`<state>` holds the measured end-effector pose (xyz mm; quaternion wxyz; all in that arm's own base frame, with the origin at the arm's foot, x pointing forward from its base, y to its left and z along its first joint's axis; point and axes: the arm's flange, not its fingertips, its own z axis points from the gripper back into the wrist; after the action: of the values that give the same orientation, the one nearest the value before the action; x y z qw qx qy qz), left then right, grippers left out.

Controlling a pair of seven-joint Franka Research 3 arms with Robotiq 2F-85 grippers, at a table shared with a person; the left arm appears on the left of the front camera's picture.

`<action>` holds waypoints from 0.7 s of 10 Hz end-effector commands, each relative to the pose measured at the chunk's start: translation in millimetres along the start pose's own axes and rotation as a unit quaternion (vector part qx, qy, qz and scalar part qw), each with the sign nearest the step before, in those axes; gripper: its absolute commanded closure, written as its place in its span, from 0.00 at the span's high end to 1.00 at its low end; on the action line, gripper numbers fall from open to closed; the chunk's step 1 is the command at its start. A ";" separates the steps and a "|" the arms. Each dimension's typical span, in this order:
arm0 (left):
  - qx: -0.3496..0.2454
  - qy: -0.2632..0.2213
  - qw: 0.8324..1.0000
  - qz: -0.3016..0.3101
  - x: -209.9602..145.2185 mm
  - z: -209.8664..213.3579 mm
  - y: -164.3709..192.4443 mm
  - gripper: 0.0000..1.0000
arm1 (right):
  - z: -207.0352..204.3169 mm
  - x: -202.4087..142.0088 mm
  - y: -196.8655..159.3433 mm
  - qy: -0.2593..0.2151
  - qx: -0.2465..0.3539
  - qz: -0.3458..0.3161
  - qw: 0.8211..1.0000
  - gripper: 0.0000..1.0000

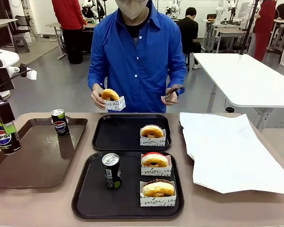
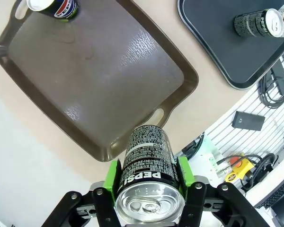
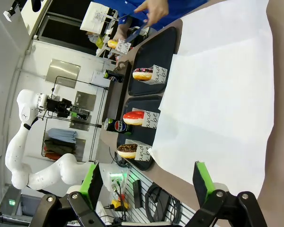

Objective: Set up donuts and drinks on trays.
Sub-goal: Pick up one Pepsi coke from the Handle tray and place it on the Flat Tray without a Pepsi coke.

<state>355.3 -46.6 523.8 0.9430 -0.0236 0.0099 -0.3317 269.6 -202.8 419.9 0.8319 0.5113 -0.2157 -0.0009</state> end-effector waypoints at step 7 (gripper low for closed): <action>0.080 -0.029 0.995 -0.045 147.6 22.3 -36.2 0.59 | -1.3 2.2 0.2 -0.011 0.013 0.004 1.000 1.00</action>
<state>411.4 -145.3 545.5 0.9263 0.0140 -0.0413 -0.3743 269.6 -202.7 420.1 0.8319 0.5114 -0.2157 -0.0006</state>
